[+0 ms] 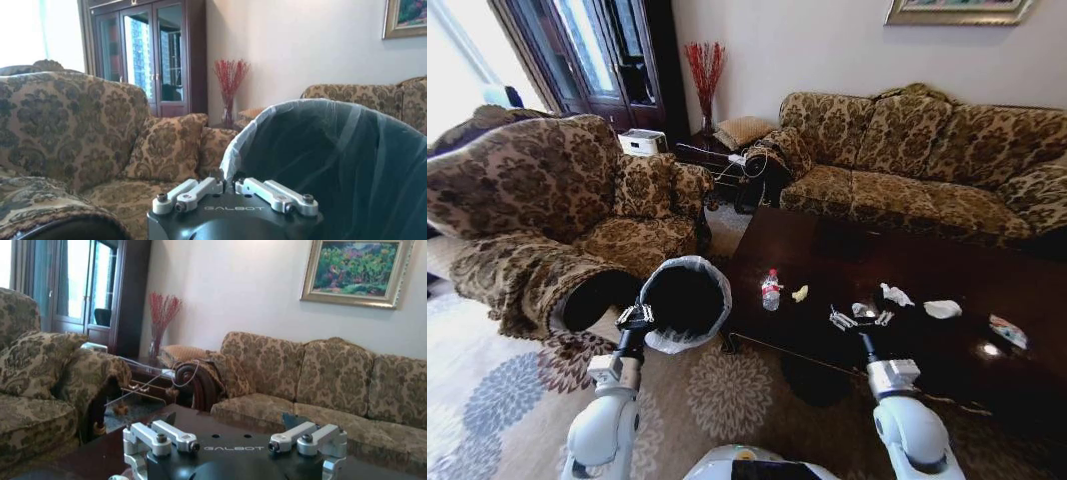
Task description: Move to the front of the table and place the trash on the table into the trash bin.
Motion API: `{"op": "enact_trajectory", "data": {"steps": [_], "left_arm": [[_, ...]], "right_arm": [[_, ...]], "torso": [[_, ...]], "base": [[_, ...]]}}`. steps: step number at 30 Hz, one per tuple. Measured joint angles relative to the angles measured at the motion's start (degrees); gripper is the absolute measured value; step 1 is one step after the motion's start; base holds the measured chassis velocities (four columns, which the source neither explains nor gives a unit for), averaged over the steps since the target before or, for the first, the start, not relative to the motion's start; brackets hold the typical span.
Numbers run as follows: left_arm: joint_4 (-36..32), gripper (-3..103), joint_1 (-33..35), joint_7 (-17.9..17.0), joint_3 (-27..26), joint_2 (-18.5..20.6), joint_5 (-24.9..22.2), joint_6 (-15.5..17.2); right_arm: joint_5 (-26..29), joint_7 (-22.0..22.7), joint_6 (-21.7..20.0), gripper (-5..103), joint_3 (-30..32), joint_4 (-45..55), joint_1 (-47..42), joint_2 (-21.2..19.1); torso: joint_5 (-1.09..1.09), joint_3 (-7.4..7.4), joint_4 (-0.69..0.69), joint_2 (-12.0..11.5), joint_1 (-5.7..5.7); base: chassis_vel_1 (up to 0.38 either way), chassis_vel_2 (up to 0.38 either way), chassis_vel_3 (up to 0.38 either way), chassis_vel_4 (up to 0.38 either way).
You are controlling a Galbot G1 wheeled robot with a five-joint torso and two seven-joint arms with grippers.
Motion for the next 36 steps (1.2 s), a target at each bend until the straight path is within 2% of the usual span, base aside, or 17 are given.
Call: {"op": "enact_trajectory", "data": {"steps": [12, 36], "left_arm": [[0.0, 4, 0.0, 0.0, 0.0, 0.0, 0.0, 0.1], [0.0, 4, 0.0, 0.0, 0.0, 0.0, 0.0, 0.1]], "right_arm": [[0.0, 0.0, -0.1, 100, 0.0, 0.0, 0.0, 0.0], [0.1, 0.1, -0.1, 100, 0.0, 0.0, 0.0, 0.0]], "torso": [[0.01, 0.03, 0.01, 0.0, 0.09], [0.00, 0.01, 0.01, 0.0, 0.04]], "base": [[-0.059, 0.066, 0.069, -0.058], [0.000, 0.000, 0.000, 0.000]]}}
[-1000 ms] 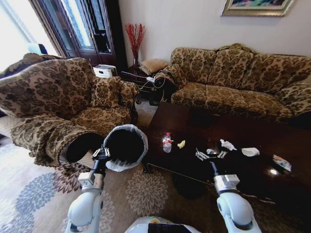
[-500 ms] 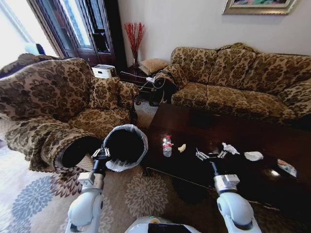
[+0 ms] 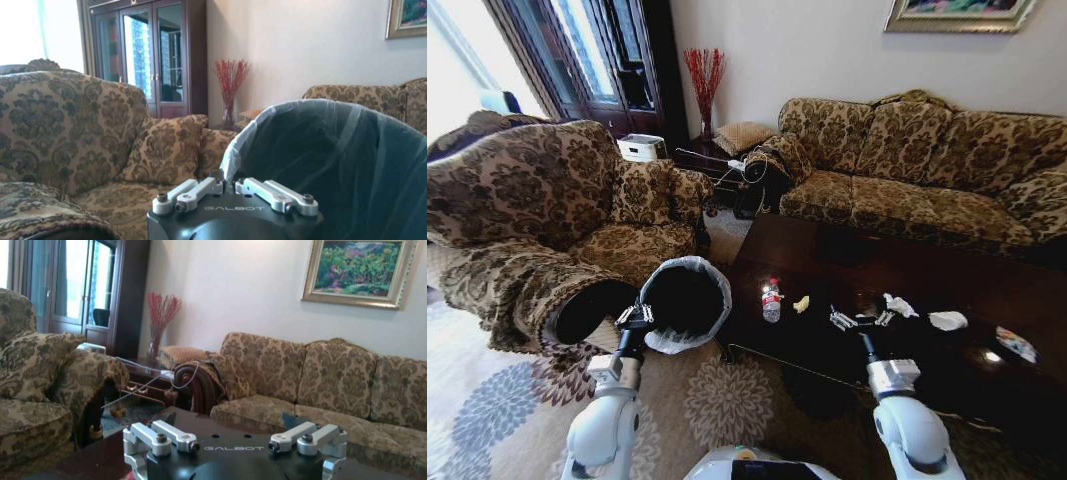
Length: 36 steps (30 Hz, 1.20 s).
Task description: Move to the front of the table and place the trash on the table into the trash bin.
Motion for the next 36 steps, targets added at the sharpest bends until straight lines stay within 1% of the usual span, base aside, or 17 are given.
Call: {"op": "enact_trajectory", "data": {"steps": [17, 19, 20, 21, 22, 23, 24, 26, 30, 33, 34, 36], "left_arm": [[0.0, 4, 0.0, 0.0, 0.0, 0.0, 0.0, 0.0], [0.2, 4, -0.1, 0.1, 0.0, 0.0, -0.3, -0.4], [2.1, 4, -1.2, 1.0, 0.0, 1.1, -1.9, -2.3], [3.6, 4, -2.7, 1.7, 0.2, 1.9, -2.6, -3.4], [3.6, 4, -2.7, 1.7, 0.2, 1.9, -2.6, -3.4], [4.5, 4, -3.8, 2.0, 0.2, 2.4, -3.3, -4.2], [4.8, 4, -4.4, 2.1, 0.3, 2.6, -4.1, -4.6], [4.9, 4, -4.6, 2.1, 0.5, 2.6, -4.4, -4.7], [5.2, 4, -5.2, 2.1, 0.6, 2.7, -4.5, -4.6], [6.6, 4, -6.4, 1.6, 0.4, 3.3, -4.3, -4.5], [6.6, 4, -6.4, 1.6, 0.4, 3.3, -4.3, -4.5], [7.3, 4, -7.5, 0.6, -0.1, 4.0, -4.2, -4.4]], "right_arm": [[0.0, 0.0, 0.0, 100, 0.0, 0.0, 0.0, 0.0], [0.0, 0.2, -0.6, 100, -0.1, 0.0, 0.0, 0.0], [0.0, 1.9, -5.2, 100, -1.9, 0.0, 1.1, -0.5], [0.1, 2.6, -7.8, 100, -3.8, 0.0, 2.7, -0.8], [0.1, 2.6, -7.8, 100, -3.8, 0.0, 2.7, -0.8], [0.7, 3.3, -9.0, 100, -4.8, 0.1, 4.3, -1.0], [1.2, 3.5, -9.2, 100, -5.4, 0.0, 5.3, -1.1], [1.3, 3.6, -9.1, 100, -5.5, -0.2, 5.6, -1.2], [1.9, 3.6, -8.7, 100, -6.0, -1.0, 6.7, -1.4], [4.8, 3.6, -8.7, 100, -8.1, -4.2, 9.5, -1.3], [4.8, 3.6, -8.7, 100, -8.1, -4.2, 9.5, -1.3], [6.2, 3.7, -8.3, 100, -10.4, -8.3, 12.8, -1.0]], "torso": [[0.00, 0.00, 0.00, 0.0, 0.00], [0.01, 0.00, 0.00, 0.0, 0.00], [-0.02, 0.00, 0.00, 0.0, -0.01], [0.06, 0.00, -0.02, 0.0, -0.02], [0.06, 0.00, -0.02, 0.0, -0.02], [-0.08, 0.00, 0.00, 0.0, -0.01], [0.03, 0.00, 0.00, 0.0, 0.00], [0.01, 0.00, 0.01, 0.0, 0.01], [0.00, 0.01, 0.00, 0.0, 0.01], [-0.01, 0.00, -0.01, 0.0, -0.01], [-0.01, 0.00, -0.01, 0.0, -0.01], [-0.01, 0.01, -0.01, 0.0, 0.00]], "base": [[0.000, 0.000, 0.000, 0.000], [0.000, 0.000, 0.000, 0.000], [0.000, 0.000, 0.000, 0.000], [0.000, 0.000, 0.000, 0.000], [0.000, 0.000, 0.000, 0.000], [0.000, 0.000, 0.000, 0.000], [0.000, 0.000, 0.000, 0.000], [0.000, 0.000, 0.000, 0.000], [0.000, 0.000, 0.000, 0.000], [0.000, 0.000, 0.000, 0.000], [0.000, 0.000, 0.000, 0.000], [0.000, 0.000, 0.000, 0.000]]}}
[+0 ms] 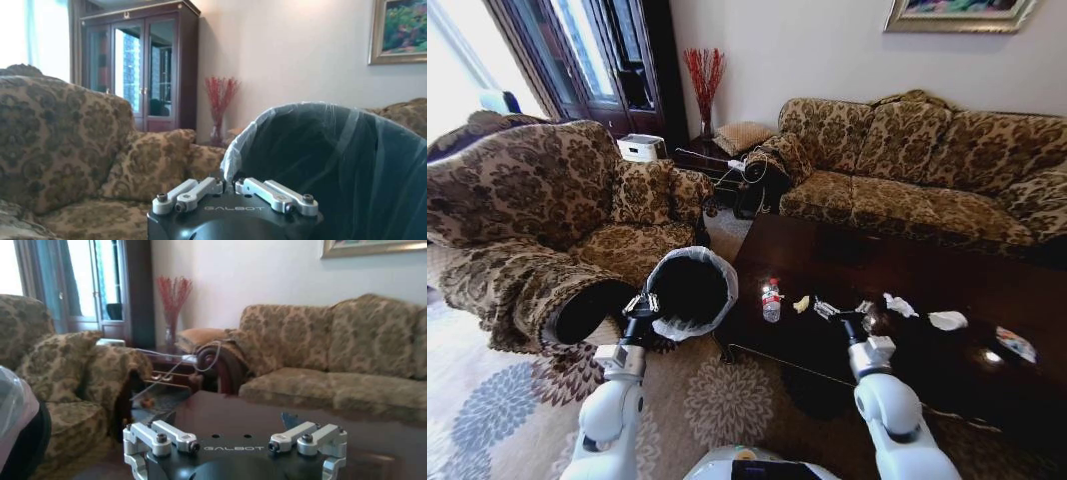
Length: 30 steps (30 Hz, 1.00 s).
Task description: Move to the front of the table and place the trash on the table into the trash bin.
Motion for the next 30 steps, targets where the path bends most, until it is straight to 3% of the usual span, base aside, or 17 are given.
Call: {"op": "enact_trajectory", "data": {"steps": [7, 11, 27, 30], "left_arm": [[-0.5, 4, -1.3, -1.7, -0.5, 1.6, -0.2, 1.1], [-0.5, 4, -1.5, -2.0, -0.3, 2.4, -0.2, 1.4], [-1.0, 4, -1.7, -2.0, 0.0, 2.8, -0.2, 1.9], [-1.0, 4, -1.7, -2.0, -0.1, 2.8, -0.4, 1.9]], "right_arm": [[3.5, 1.2, 1.6, 100, -8.5, -13.9, 9.9, 0.9], [8.7, 6.3, -2.5, 100, -14.1, -19.0, 13.7, 2.0], [11.6, 7.2, -3.8, 103, -16.5, -32.8, 19.9, 5.6], [12.1, 5.5, -3.8, 94, -17.1, -33.8, 20.3, 6.0]], "torso": [[0.01, 0.00, 0.02, 0.0, 0.01], [0.00, 0.00, 0.01, 0.0, 0.01], [0.00, -0.01, 0.00, 0.0, 0.00], [0.00, 0.00, 0.01, 0.0, 0.01]], "base": [[0.000, 0.000, 0.000, 0.000], [0.000, 0.000, 0.000, 0.000], [0.000, 0.000, 0.000, 0.000], [0.000, 0.000, 0.000, 0.000]]}}
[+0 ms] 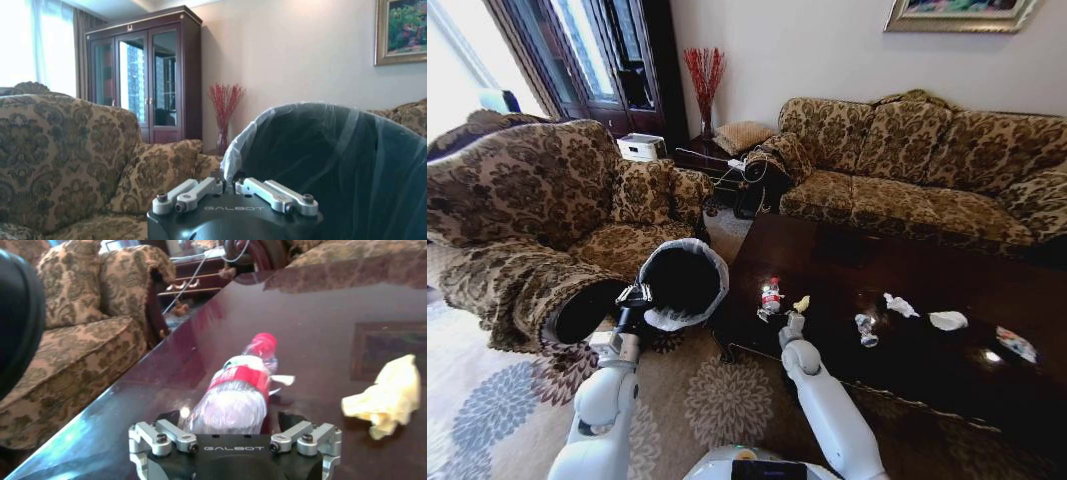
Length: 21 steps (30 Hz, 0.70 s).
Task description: Move to the front of the table and place the trash on the table into the trash bin.
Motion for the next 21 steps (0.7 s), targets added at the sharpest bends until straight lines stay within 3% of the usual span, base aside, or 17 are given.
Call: {"op": "enact_trajectory", "data": {"steps": [2, 4, 5, 9, 10, 12, 18, 21], "left_arm": [[0.0, 4, 0.0, 0.0, 0.0, 0.0, 0.0, 0.0], [0.0, 4, 0.0, 0.0, -0.1, -0.1, -0.2, 0.0], [0.0, 4, 0.0, 0.0, -0.1, -0.1, -0.2, 0.0], [0.0, 4, 0.0, 0.0, -0.1, -0.2, -0.2, -0.2], [0.0, 4, 0.0, 0.0, -0.1, -0.2, -0.2, -0.2], [0.2, 4, 0.0, 0.1, 0.0, -0.3, -0.2, -0.3], [0.2, 4, -0.2, 0.1, 0.3, -0.5, -0.2, -0.4], [0.1, 4, -0.1, 0.3, 0.6, -0.5, -0.2, -0.2]], "right_arm": [[0.0, -0.1, 0.0, 94, -0.1, 0.0, 0.0, 0.1], [-0.1, 0.0, 0.0, 83, -0.2, 0.0, 0.1, 0.4], [-0.1, 0.0, 0.0, 83, -0.2, 0.0, 0.1, 0.4], [-0.6, 0.0, 0.1, 61, 0.0, 0.3, 0.0, 0.2], [-0.6, 0.0, 0.1, 61, 0.0, 0.3, 0.0, 0.2], [-0.6, 0.0, 0.1, 51, 0.4, 0.5, -0.1, -0.1], [-0.8, 0.1, 0.2, 41, 1.1, 1.2, -0.4, -0.3], [-4.7, 0.4, 2.2, 30, 2.0, 4.2, -0.9, -1.0]], "torso": [[0.00, 0.00, 0.00, 0.0, 0.00], [0.01, 0.00, 0.00, 0.0, 0.00], [0.01, 0.00, 0.00, 0.0, 0.00], [0.01, 0.00, 0.00, 0.0, 0.00], [0.01, 0.00, 0.00, 0.0, 0.00], [0.01, 0.00, 0.00, 0.0, 0.00], [0.02, 0.00, 0.00, 0.0, 0.00], [0.02, 0.00, 0.00, 0.0, 0.00]], "base": [[0.000, 0.000, 0.000, 0.000], [0.000, 0.000, 0.000, 0.000], [0.000, 0.000, 0.000, 0.000], [0.000, 0.000, 0.000, 0.000], [0.000, 0.000, 0.000, 0.000], [0.000, 0.000, 0.000, 0.000], [0.000, 0.000, 0.000, 0.000], [0.000, 0.000, 0.000, 0.000]]}}
